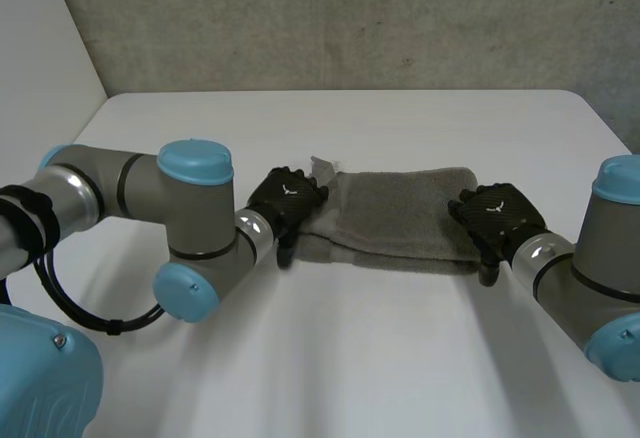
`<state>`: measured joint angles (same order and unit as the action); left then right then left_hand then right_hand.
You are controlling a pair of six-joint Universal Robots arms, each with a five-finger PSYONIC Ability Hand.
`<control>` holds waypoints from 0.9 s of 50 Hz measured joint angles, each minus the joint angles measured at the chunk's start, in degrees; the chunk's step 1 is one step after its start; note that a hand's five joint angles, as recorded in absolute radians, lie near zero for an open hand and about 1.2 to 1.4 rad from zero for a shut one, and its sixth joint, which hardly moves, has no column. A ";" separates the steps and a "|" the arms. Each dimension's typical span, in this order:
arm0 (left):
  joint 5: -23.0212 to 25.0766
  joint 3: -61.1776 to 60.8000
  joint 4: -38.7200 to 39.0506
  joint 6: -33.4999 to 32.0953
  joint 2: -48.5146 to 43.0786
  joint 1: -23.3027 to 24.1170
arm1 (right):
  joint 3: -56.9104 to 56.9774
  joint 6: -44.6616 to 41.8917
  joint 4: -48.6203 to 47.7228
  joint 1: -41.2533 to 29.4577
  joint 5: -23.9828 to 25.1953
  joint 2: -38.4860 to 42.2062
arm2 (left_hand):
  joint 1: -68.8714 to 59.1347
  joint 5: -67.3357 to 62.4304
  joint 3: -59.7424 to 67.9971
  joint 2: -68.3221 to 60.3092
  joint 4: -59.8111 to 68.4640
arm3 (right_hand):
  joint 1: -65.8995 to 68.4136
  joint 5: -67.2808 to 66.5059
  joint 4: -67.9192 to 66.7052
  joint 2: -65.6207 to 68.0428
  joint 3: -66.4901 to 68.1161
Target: Fold the towel.
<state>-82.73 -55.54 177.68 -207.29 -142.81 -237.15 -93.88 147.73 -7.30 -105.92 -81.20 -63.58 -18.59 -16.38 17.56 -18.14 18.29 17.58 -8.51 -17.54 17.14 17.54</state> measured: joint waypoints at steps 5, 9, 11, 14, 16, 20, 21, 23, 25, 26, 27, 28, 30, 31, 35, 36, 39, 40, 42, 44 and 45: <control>0.27 -0.40 0.10 0.16 -0.11 0.29 | -0.08 0.00 0.00 -0.20 0.08 0.06 | -0.16 -0.54 0.29 -0.31 0.19 | 0.01 0.01 0.00 0.00 0.00; 0.40 -0.63 0.12 0.28 -0.19 1.07 | -0.09 -0.04 -0.04 -0.17 0.13 0.06 | -7.95 -9.87 8.98 -8.30 7.89 | 0.03 0.00 0.00 0.00 0.00; 0.37 -0.71 0.16 0.34 -0.24 1.66 | -0.09 -0.06 -0.05 -0.13 0.19 0.06 | -16.21 -18.00 17.05 -16.27 16.20 | 0.03 0.00 0.00 0.00 0.00; 0.28 -0.73 0.23 0.38 -0.27 2.05 | -0.09 -0.07 -0.04 -0.10 0.23 0.09 | -24.01 -25.79 25.08 -24.44 24.64 | 0.03 0.00 0.00 0.00 0.00; 0.20 -0.72 0.30 0.39 -0.28 2.21 | -0.08 -0.08 -0.02 -0.09 0.24 0.11 | -26.34 -28.43 27.51 -26.96 26.98 | 0.04 0.01 0.00 0.00 0.00; -0.02 -0.59 0.47 0.36 -0.51 2.27 | -0.11 -0.08 0.01 -0.08 0.26 0.12 | -45.33 -48.29 48.18 -47.65 47.44 | 0.04 0.00 0.00 0.00 0.00; -0.06 -0.55 0.50 0.34 -0.57 2.27 | -0.13 -0.08 0.01 -0.07 0.26 0.13 | -45.60 -48.84 48.96 -48.36 48.02 | 0.04 0.00 0.00 0.00 0.00; -0.11 -0.51 0.55 0.32 -0.65 2.26 | -0.14 -0.08 0.01 -0.07 0.26 0.13 | -47.16 -50.07 51.01 -50.11 49.80 | 0.04 0.00 0.00 0.00 0.00; -0.20 -0.57 0.62 0.28 -0.76 2.25 | -0.19 -0.08 0.01 -0.10 0.29 0.11 | -60.32 -64.97 65.91 -63.96 64.42 | 0.16 -0.04 0.00 0.00 0.00; -0.25 -0.62 0.64 0.26 -0.80 2.24 | -0.20 -0.08 0.01 -0.11 0.30 0.09 | -61.85 -67.25 69.22 -65.09 67.23 | 0.39 -0.27 -0.22 0.19 0.19; -0.27 -0.65 0.65 0.26 -0.82 2.23 | -0.20 -0.08 0.01 -0.12 0.32 0.09 | -61.96 -67.60 69.77 -65.09 67.50 | 1.44 -1.22 -1.37 1.41 1.33; -0.28 -0.69 0.65 0.26 -0.83 2.23 | -0.20 -0.08 0.01 -0.14 0.33 0.08 | -61.96 -67.73 70.29 -65.09 67.55 | 2.33 -2.39 -2.37 2.45 2.36; -0.36 -1.06 0.59 0.28 -0.70 2.19 | -0.20 -0.06 0.06 -0.19 0.43 0.04 | -61.96 -67.73 70.59 -65.09 67.55 | 8.95 -8.99 -9.27 9.43 9.23; -0.36 -1.18 0.57 0.29 -0.64 2.18 | -0.20 -0.05 0.09 -0.20 0.46 0.03 | -61.96 -67.74 70.60 -65.09 67.55 | 10.26 -10.22 -10.61 11.16 10.56; -0.30 -2.77 0.47 0.35 0.32 2.15 | -0.24 0.01 0.44 -0.20 0.59 -0.03 | -61.96 -67.74 70.71 -65.09 67.55 | 19.03 -18.03 -19.07 19.54 19.14; -0.25 -3.33 0.47 0.35 0.71 2.14 | -0.26 0.02 0.55 -0.20 0.59 -0.03 | -61.96 -67.74 70.73 -65.09 67.55 | 20.45 -19.58 -20.44 20.87 20.54; -0.07 -5.85 0.65 0.35 2.63 2.13 | -0.48 0.06 1.03 -0.26 0.58 -0.09 | -61.96 -67.74 70.75 -65.09 67.55 | 22.55 -21.53 -22.51 22.74 22.59; 0.01 -7.00 0.77 0.34 3.51 2.13 | -0.60 0.07 1.26 -0.27 0.57 -0.12 | -61.96 -67.76 70.76 -65.09 67.55 | 22.74 -21.69 -22.67 22.91 22.77; 0.18 -9.24 1.09 0.31 5.22 2.13 | -0.86 0.08 1.68 -0.30 0.55 -0.21 | -61.96 -67.74 70.76 -65.09 67.55 | 22.87 -21.81 -22.82 22.93 22.94; 0.30 -11.44 1.59 0.24 6.82 2.10 | -1.25 0.09 2.04 -0.30 0.56 -0.37 | -61.96 -67.74 70.77 -65.09 67.55 | 22.96 -21.84 -22.81 22.93 22.96; 0.36 -13.17 2.09 0.17 7.99 2.05 | -1.74 0.10 2.31 -0.30 0.60 -0.60 | -61.96 -67.74 70.78 -65.09 67.55 | 22.96 -21.85 -22.81 22.93 22.96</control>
<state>-82.37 -68.70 179.77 -207.12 -134.82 -235.09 -95.63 147.83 -4.99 -106.22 -80.60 -64.18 -80.54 -84.12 88.34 -83.23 85.84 40.54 -30.36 -40.35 40.08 40.50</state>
